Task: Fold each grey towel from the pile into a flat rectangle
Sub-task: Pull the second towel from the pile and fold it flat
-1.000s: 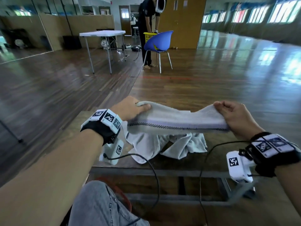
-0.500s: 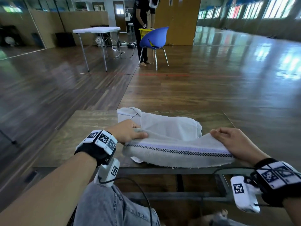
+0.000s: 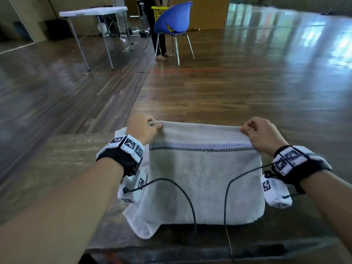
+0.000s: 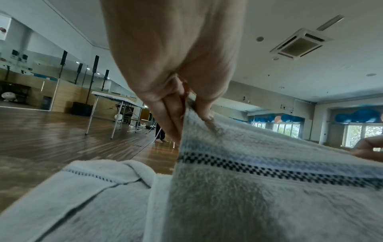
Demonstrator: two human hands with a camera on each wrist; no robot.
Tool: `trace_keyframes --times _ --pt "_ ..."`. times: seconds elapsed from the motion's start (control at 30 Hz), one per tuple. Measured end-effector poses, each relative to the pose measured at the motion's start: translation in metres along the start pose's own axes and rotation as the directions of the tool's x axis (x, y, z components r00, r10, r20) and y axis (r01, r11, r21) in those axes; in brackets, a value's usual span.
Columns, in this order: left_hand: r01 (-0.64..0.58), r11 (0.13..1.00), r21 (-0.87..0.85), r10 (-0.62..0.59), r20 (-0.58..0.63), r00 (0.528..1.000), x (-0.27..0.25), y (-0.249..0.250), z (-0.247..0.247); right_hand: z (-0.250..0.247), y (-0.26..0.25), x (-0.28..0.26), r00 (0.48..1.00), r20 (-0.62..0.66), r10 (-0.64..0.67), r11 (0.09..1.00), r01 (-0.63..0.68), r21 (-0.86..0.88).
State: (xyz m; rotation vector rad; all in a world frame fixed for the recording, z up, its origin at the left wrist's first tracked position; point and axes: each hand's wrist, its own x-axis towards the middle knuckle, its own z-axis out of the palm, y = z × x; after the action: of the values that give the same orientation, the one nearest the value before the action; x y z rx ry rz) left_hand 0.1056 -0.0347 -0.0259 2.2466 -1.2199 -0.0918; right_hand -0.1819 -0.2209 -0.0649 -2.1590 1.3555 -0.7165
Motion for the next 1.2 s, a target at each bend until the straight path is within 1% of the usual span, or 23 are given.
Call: trace_keyframes --times 0.03,0.07,0.1,0.13,0.2,0.23,0.27,0.37,0.43,0.53,0.6,0.67,0.73,0.8,0.87,0.93,1.0,1.03,1.07,1.1,1.13,1.17,1.2 --pt "0.021 1.0 0.003 -0.021 -0.013 1.0 0.009 -0.005 0.012 0.009 0.003 0.013 1.0 -0.014 0.009 1.0 -0.009 0.002" --pt "0.041 0.999 0.014 -0.041 0.001 0.999 0.016 -0.011 0.024 0.02 0.007 0.024 1.0 -0.009 0.029 1.0 -0.029 0.01" --pt "0.059 0.998 0.031 -0.061 0.044 0.997 0.021 -0.017 0.036 0.031 0.012 0.032 0.998 0.03 0.052 0.999 -0.052 -0.002" --pt "0.071 0.996 0.056 -0.077 0.105 0.991 0.024 -0.024 0.047 0.041 0.015 0.037 0.992 0.102 0.075 0.996 -0.07 -0.047" --pt "0.073 0.993 0.098 -0.093 0.219 0.971 0.025 -0.036 0.065 0.06 0.021 0.039 0.956 0.273 0.111 0.984 -0.066 -0.166" --pt "0.076 0.993 0.089 -0.096 0.246 0.965 0.024 -0.04 0.07 0.066 0.022 0.039 0.938 0.322 0.128 0.978 -0.065 -0.197" --pt "0.086 0.995 0.057 -0.097 0.253 0.962 0.023 -0.043 0.073 0.07 0.022 0.039 0.929 0.341 0.141 0.979 -0.078 -0.19" --pt "0.095 0.994 -0.053 -0.082 0.212 0.974 0.019 -0.043 0.071 0.069 0.019 0.037 0.93 0.338 0.145 0.989 -0.13 -0.067" --pt "0.057 0.993 -0.104 -0.04 0.166 0.985 0.015 -0.037 0.063 0.061 0.013 0.033 0.953 0.277 0.122 0.991 -0.132 0.016" --pt "-0.014 0.982 -0.188 0.024 0.05 0.998 0.003 -0.023 0.044 0.039 0.0 0.018 0.993 0.109 0.049 0.986 -0.066 0.151" --pt "-0.06 0.963 -0.263 0.056 -0.023 0.998 -0.008 -0.014 0.027 0.022 -0.007 0.004 0.999 0.034 -0.006 0.978 -0.001 0.207" --pt "-0.086 0.951 -0.296 0.063 -0.086 0.994 -0.022 -0.008 0.009 0.005 -0.011 -0.014 0.999 -0.028 -0.041 0.977 0.046 0.206" --pt "-0.082 0.931 -0.357 0.053 -0.09 0.994 -0.038 -0.006 -0.005 -0.01 -0.012 -0.034 0.996 -0.076 -0.055 0.968 0.072 0.239" --pt "-0.089 0.922 -0.377 0.079 -0.041 0.996 -0.059 -0.007 -0.013 -0.022 -0.014 -0.057 0.995 -0.075 -0.07 0.948 0.09 0.306" --pt "-0.095 0.955 -0.28 0.109 0.034 0.993 -0.079 -0.009 -0.015 -0.029 -0.015 -0.082 0.995 -0.051 -0.085 0.925 0.097 0.366" --pt "-0.048 0.992 -0.114 0.068 0.18 0.981 -0.094 -0.012 -0.015 -0.032 -0.015 -0.105 0.997 -0.019 -0.078 0.919 0.079 0.386" --pt "-0.029 0.994 0.106 -0.012 0.367 0.93 -0.106 -0.01 -0.014 -0.032 -0.014 -0.125 0.998 0.045 -0.053 0.936 0.034 0.349" --pt "-0.032 0.984 0.177 -0.041 0.393 0.918 -0.111 -0.006 -0.013 -0.032 -0.013 -0.134 0.995 0.085 -0.043 0.942 0.012 0.336" --pt "-0.03 0.979 0.203 -0.046 0.361 0.931 -0.115 -0.001 -0.011 -0.032 -0.011 -0.141 0.991 0.124 -0.045 0.942 0.001 0.336" --pt "-0.028 0.984 0.178 -0.026 0.296 0.955 -0.119 0.006 -0.009 -0.03 -0.011 -0.148 0.985 0.161 -0.059 0.941 0.001 0.34" --pt "-0.042 0.994 0.105 0.017 0.229 0.973 -0.123 0.015 -0.007 -0.029 -0.01 -0.153 0.979 0.189 -0.079 0.94 0.01 0.341" --pt "-0.073 0.997 0.001 0.071 0.191 0.979 -0.126 0.026 -0.004 -0.027 -0.011 -0.157 0.974 0.205 -0.095 0.939 0.02 0.342" --pt "-0.113 0.989 -0.096 0.129 0.191 0.973 -0.129 0.038 0.0 -0.024 -0.011 -0.16 0.972 0.208 -0.106 0.939 0.029 0.344"
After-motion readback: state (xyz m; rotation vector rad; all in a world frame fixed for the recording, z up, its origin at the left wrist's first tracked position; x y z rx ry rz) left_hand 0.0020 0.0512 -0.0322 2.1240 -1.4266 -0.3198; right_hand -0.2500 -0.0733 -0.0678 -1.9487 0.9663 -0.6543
